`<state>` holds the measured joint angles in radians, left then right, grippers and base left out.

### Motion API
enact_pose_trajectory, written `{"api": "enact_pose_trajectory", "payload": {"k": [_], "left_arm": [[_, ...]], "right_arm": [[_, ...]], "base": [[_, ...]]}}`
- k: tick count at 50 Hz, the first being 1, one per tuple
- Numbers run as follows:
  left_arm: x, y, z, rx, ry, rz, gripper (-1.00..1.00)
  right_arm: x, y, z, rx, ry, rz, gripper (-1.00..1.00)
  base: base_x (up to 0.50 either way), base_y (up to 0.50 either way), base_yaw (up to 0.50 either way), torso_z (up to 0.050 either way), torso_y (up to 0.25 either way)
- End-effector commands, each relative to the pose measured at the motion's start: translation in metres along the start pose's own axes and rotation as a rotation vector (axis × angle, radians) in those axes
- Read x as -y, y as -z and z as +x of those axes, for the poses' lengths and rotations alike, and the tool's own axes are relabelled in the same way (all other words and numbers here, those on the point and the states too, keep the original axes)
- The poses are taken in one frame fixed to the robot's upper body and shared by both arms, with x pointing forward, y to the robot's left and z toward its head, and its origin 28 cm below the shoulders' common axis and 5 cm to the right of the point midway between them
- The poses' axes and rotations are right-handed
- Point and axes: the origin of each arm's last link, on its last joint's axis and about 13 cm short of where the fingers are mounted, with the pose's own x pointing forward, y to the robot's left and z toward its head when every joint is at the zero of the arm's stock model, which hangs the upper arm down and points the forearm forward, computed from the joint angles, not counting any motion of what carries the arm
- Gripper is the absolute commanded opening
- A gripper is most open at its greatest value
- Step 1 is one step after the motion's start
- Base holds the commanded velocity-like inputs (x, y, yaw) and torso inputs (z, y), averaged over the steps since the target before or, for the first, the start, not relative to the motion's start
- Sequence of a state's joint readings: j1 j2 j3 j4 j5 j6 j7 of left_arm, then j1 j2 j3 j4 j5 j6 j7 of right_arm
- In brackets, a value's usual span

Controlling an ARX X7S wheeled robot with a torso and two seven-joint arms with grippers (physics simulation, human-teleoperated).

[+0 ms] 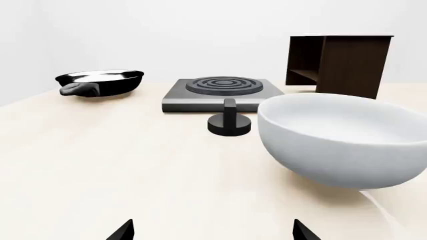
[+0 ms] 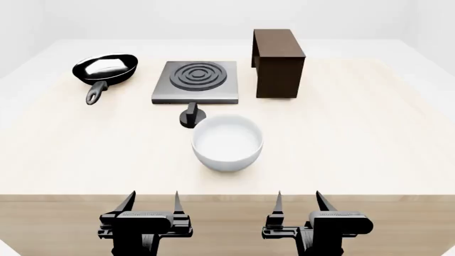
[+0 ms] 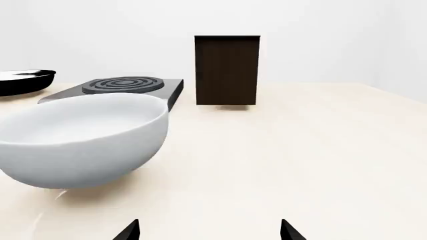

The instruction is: Turn on the stove.

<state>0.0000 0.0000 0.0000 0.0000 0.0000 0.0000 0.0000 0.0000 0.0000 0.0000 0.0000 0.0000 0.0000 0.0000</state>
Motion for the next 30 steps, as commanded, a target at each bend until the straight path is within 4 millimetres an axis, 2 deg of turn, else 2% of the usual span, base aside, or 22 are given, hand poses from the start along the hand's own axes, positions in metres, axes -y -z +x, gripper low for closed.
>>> {"api": "enact_pose_trajectory", "payload": {"k": [1,17,30], "left_arm": [[0.0002,-0.0003,-0.0001,0.000,0.000,0.000,1.00],[0.0003,0.0003,0.0003,-0.002,-0.002,0.000,1.00],[0.0002,0.0005,0.0009,-0.001,-0.001,0.001,1.00]], "right_arm": [[-0.0005,0.0006,-0.0005,0.000,0.000,0.000,1.00],[0.0001,-0.0015,0.0012,0.011,0.008,0.001,1.00],[0.0004,-0.0027,0.0017,0.015,0.019,0.001,1.00]], "base": [[0.00,0.00,0.00,0.000,0.000],[0.00,0.01,0.00,0.000,0.000],[-0.01,0.48,0.00,0.000,0.000]]}}
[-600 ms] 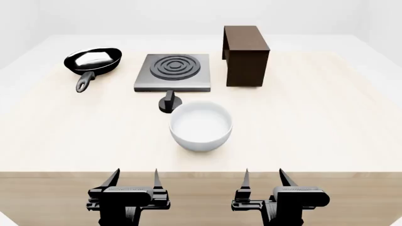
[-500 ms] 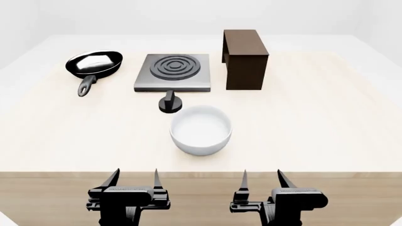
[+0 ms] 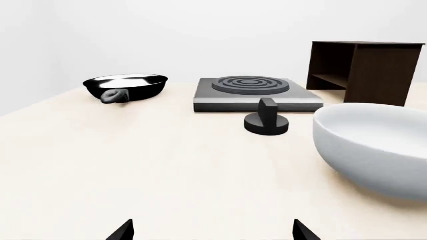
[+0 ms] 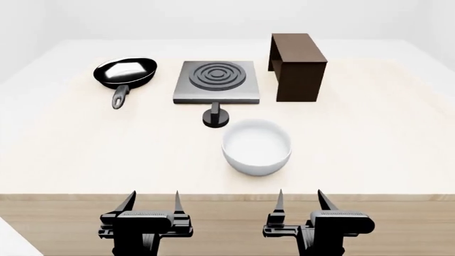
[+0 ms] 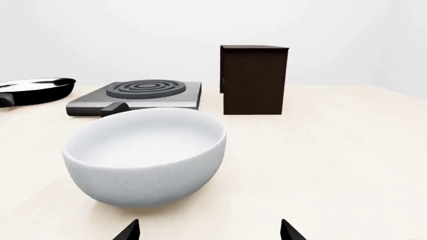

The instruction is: Turn on the stove.

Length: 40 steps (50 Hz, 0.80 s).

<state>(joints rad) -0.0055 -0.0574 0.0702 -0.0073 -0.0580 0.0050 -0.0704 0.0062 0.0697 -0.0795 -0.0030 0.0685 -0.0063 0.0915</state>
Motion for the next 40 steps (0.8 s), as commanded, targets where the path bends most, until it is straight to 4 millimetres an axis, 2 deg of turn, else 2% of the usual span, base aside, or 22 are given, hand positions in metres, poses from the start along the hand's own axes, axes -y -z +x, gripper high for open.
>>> {"api": "enact_pose_trajectory", "payload": {"k": [1,40], "left_arm": [[-0.0005,0.0000,0.0001,0.000,0.000,0.001,1.00],[-0.0005,-0.0001,-0.0006,0.001,0.000,0.003,1.00]], "right_arm": [[-0.0001,-0.0008,0.0006,0.005,0.007,0.001,1.00],[-0.0002,-0.0024,-0.0008,-0.001,-0.002,0.007,1.00]], "base": [[-0.01,0.50,0.00,0.000,0.000],[-0.01,0.50,0.00,0.000,0.000]]}}
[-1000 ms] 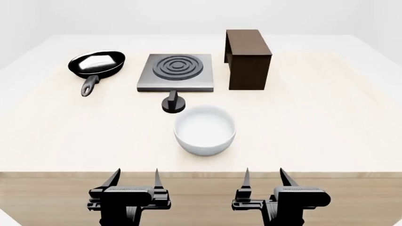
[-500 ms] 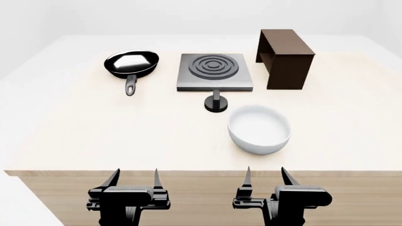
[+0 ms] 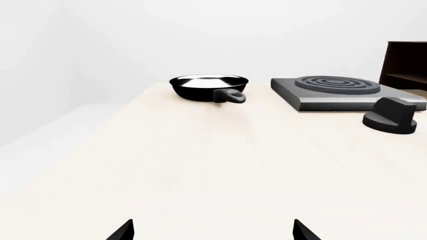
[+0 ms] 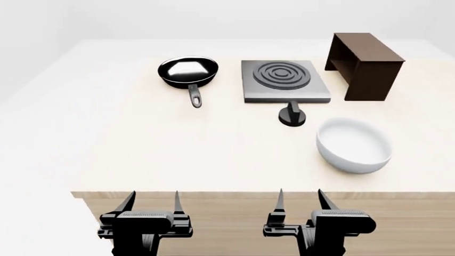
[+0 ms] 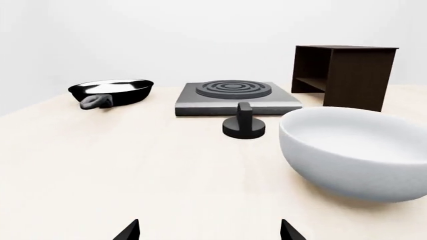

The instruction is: Turn on the stove.

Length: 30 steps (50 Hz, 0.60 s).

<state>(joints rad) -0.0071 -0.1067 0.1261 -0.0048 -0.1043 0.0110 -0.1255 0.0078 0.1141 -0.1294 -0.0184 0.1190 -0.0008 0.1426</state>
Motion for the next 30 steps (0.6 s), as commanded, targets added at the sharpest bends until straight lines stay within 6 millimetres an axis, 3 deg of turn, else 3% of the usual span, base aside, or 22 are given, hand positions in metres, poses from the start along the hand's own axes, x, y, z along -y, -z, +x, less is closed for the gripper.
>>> {"api": "enact_pose_trajectory", "payload": {"k": [1,17,30], "left_arm": [[-0.0001,0.0003,0.0001,0.000,0.000,0.000,1.00],[0.0002,0.0002,0.0005,-0.001,0.000,-0.001,1.00],[0.0002,0.0010,0.0009,-0.001,0.001,0.000,1.00]], "right_arm": [[-0.0001,-0.0002,-0.0004,-0.002,-0.003,0.002,1.00],[-0.0010,0.0013,0.0008,-0.017,-0.008,0.010,1.00],[-0.0013,-0.0007,0.0012,-0.036,-0.015,0.040,1.00]], "base": [[-0.01,0.50,0.00,0.000,0.000],[-0.01,0.50,0.00,0.000,0.000],[0.00,0.00,0.00,0.000,0.000]]}}
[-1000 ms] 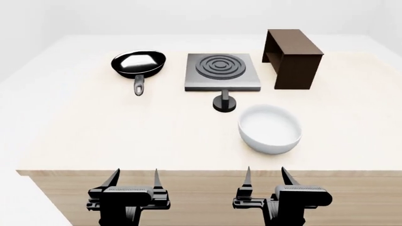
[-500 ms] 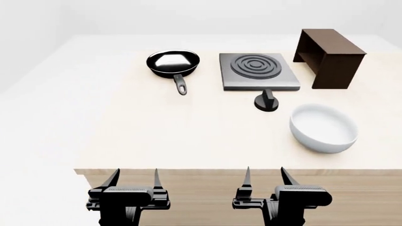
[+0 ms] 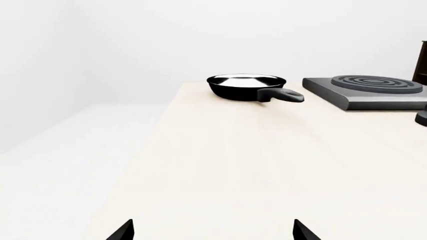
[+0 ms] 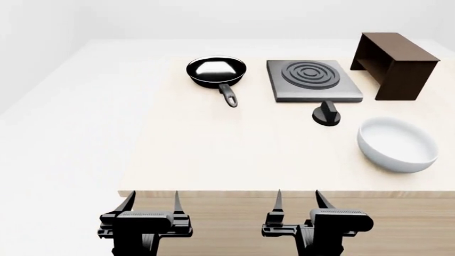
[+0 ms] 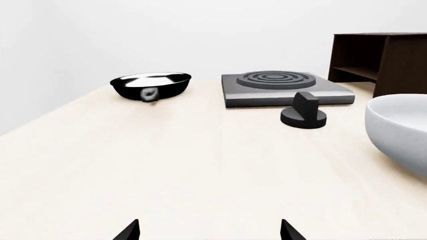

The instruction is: Turn on the stove.

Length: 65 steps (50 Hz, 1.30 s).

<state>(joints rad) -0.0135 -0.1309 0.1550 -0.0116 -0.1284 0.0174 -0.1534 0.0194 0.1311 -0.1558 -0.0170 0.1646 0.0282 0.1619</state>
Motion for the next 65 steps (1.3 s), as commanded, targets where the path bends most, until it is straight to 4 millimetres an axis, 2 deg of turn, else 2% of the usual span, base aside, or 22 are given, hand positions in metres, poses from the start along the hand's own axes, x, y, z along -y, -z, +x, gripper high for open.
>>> {"api": "enact_pose_trajectory", "payload": {"k": [1,9,51,65], "left_arm": [[0.0007,0.0000,0.0000,0.000,0.001,0.000,1.00],[0.0007,-0.0001,-0.0004,0.001,0.002,0.001,1.00],[0.0007,-0.0001,-0.0003,0.000,0.000,0.000,1.00],[0.0005,0.0001,-0.0006,0.001,0.001,0.000,1.00]], "right_arm": [[0.0009,-0.0012,-0.0001,-0.004,-0.006,0.018,1.00],[0.0015,-0.0007,-0.0009,0.003,-0.020,0.024,1.00],[0.0013,-0.0021,-0.0012,0.010,-0.007,0.019,1.00],[0.0012,-0.0019,-0.0011,0.015,-0.005,0.021,1.00]], "base": [[0.00,0.00,0.00,0.000,0.000],[0.01,0.00,0.00,0.000,0.000],[0.50,0.00,0.00,0.000,0.000],[0.02,0.00,0.00,0.000,0.000]]}}
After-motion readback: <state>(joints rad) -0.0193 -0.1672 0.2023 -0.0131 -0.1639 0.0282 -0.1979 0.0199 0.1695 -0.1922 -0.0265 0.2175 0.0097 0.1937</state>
